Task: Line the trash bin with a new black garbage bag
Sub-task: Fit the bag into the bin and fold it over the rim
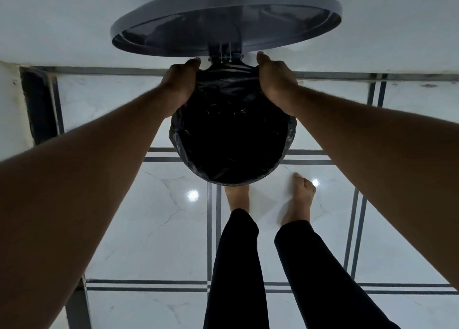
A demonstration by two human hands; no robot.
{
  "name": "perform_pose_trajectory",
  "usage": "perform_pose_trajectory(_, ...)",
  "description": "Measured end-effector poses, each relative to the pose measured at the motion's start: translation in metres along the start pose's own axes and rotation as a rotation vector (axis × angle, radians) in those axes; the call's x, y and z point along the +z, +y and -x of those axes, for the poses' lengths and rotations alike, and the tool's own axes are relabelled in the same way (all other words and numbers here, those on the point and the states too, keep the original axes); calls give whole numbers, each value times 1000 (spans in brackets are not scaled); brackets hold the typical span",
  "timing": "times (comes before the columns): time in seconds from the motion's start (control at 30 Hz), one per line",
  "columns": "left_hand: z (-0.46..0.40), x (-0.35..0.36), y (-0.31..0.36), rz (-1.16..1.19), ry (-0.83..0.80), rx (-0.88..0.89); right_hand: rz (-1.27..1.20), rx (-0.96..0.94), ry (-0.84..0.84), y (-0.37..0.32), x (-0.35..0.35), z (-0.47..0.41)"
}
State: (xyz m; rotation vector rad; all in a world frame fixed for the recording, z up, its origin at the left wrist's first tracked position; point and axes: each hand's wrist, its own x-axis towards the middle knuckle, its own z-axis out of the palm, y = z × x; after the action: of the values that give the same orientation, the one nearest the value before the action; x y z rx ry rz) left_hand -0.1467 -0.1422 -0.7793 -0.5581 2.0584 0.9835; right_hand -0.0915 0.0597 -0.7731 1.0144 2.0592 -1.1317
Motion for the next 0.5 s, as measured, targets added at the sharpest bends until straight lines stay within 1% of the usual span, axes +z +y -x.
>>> perform_pose_trajectory(0.07, -1, 0, -5, 38, 64, 18, -4, -63, 67, 9, -1, -4)
perform_pose_trajectory(0.17, 7, 1, -13, 23, 172, 74, -3, -136, 152, 24, -1, -5)
perform_pose_trajectory(0.23, 15, 4, -16, 54, 145, 67, 18, -162, 124, 29, -1, -1)
perform_pose_trajectory(0.3, 22, 8, -18, 36, 95, 17, 83, -156, 49, 33, 2, 3)
perform_pose_trajectory(0.33, 24, 9, -21, 20, 119, 23, 124, -145, 47, 34, 2, 5)
perform_pose_trajectory(0.4, 24, 9, -27, -17, 259, 63, 149, -108, 129, 36, 2, 6)
perform_pose_trajectory(0.43, 27, 7, -28, -18, 316, 54, 136, -87, 191, 37, 2, 6)
perform_pose_trajectory(0.5, 29, 4, -30, 21, 323, 9, 99, -74, 269, 39, 2, 10)
